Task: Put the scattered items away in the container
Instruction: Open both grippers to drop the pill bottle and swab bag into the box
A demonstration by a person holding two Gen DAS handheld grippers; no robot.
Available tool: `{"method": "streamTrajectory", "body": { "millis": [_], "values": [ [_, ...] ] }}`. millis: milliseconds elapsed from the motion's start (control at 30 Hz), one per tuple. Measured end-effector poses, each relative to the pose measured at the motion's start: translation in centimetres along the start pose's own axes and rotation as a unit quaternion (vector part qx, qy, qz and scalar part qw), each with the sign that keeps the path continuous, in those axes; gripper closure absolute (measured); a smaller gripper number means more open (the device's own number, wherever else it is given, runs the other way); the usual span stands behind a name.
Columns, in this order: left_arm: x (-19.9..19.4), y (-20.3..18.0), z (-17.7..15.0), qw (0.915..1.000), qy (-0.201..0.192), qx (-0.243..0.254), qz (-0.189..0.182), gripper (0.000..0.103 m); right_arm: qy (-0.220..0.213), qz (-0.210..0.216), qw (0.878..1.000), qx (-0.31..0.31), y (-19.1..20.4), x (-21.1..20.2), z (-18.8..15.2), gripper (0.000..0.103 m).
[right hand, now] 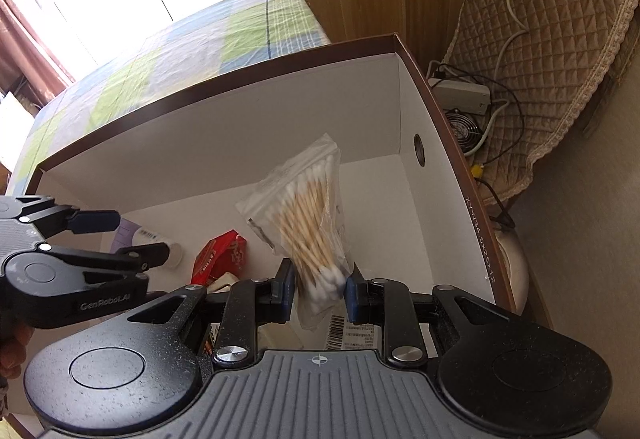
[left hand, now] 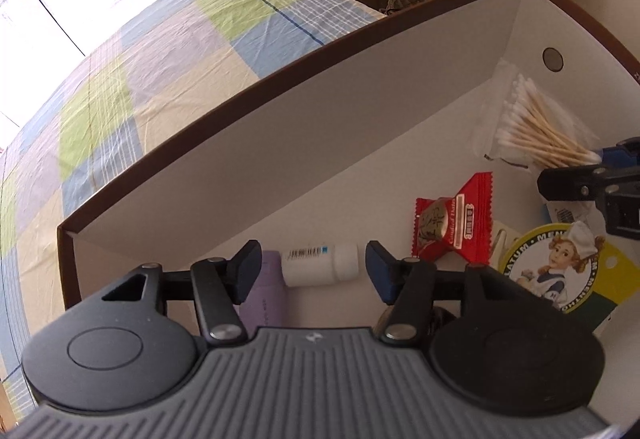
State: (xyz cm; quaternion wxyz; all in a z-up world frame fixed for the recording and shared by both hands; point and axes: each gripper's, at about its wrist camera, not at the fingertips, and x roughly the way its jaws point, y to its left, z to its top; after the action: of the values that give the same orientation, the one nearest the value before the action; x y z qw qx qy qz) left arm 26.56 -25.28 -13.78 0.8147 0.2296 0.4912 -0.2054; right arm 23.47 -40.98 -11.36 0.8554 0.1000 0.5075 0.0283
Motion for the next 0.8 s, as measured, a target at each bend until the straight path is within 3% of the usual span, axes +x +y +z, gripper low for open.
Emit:
{"method": "streamTrajectory", "body": {
  "millis": [600, 633, 667, 700, 800],
  "values": [
    [-3.1, 1.4, -1.4, 0.9992, -0.017, -0.034, -0.01, 0.041, -0.014, 0.008, 1.0, -0.011, 0.1, -0.1, 0.0, 0.076],
    [-3.2, 1.4, -1.5, 0.9992, -0.018, -0.034, -0.009, 0.04, -0.015, 0.01, 1.0, -0.012, 0.2, -0.2, 0.1, 0.073],
    [-3.3, 1.4, -1.5, 0.9992, -0.019, -0.034, -0.008, 0.039, -0.018, 0.013, 1.0, -0.015, 0.2, -0.2, 0.0, 0.059],
    [-3.4, 1.5, -1.5, 0.9992, -0.019, -0.036, -0.008, 0.039, -0.022, 0.016, 0.999, -0.02, 0.4, -0.3, 0.0, 0.055],
    [-3.5, 1.8, -1.6, 0.9989, -0.019, -0.04, -0.01, 0.038, -0.028, 0.014, 0.999, -0.029, 0.6, -0.3, 0.0, 0.053]
  ]
}}
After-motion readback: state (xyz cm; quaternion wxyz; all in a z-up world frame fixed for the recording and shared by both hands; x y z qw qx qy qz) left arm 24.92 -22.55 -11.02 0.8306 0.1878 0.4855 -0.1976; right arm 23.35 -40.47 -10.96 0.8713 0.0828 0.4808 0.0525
